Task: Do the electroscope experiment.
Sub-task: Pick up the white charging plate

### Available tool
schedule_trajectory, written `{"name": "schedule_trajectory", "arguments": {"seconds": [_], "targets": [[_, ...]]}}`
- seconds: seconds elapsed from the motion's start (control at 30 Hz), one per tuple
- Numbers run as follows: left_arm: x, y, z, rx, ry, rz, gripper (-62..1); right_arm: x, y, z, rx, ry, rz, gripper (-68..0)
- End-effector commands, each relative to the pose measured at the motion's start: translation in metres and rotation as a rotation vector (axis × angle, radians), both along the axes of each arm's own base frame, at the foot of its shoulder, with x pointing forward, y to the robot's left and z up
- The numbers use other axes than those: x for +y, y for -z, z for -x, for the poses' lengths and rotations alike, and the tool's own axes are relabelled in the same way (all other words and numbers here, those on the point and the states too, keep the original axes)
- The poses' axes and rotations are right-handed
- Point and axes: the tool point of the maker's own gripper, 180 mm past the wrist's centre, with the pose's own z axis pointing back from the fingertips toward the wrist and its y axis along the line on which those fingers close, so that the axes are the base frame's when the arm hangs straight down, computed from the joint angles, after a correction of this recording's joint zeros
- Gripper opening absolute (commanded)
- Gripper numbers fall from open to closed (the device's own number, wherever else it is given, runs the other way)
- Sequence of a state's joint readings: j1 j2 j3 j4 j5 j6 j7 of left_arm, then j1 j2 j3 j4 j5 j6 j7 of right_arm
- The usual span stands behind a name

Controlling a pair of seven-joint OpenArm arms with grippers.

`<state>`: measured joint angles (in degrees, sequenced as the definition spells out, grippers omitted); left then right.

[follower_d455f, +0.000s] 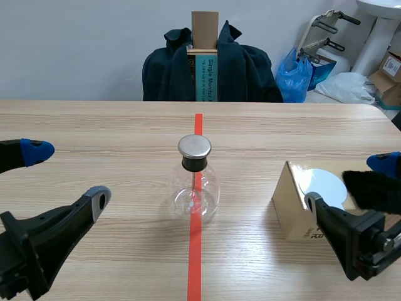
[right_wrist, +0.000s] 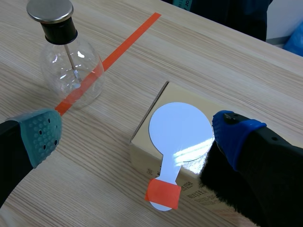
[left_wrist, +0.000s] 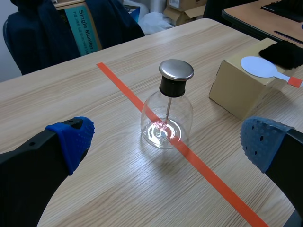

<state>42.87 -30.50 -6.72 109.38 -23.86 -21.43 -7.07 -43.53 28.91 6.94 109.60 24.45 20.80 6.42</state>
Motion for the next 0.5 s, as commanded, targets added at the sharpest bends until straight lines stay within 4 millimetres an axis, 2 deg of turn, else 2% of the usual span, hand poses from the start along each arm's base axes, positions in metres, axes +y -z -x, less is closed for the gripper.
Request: {"name": "schedule_trajectory", "arguments": {"seconds": [0.0,0.47], "targets": [[-0.0018,-0.0088,-0.0010,-0.026,0.004,0.016,1.4,0.0024,-0.0091,-0.0040,-0.038,-0.013,0.005,0.4],[-0.0018,-0.0086,-0.0010,-0.025,0.004,0.016,1.4,0.0035,-0.0079,-0.0033,-0.067,-0.048,0.089,0.4]]}}
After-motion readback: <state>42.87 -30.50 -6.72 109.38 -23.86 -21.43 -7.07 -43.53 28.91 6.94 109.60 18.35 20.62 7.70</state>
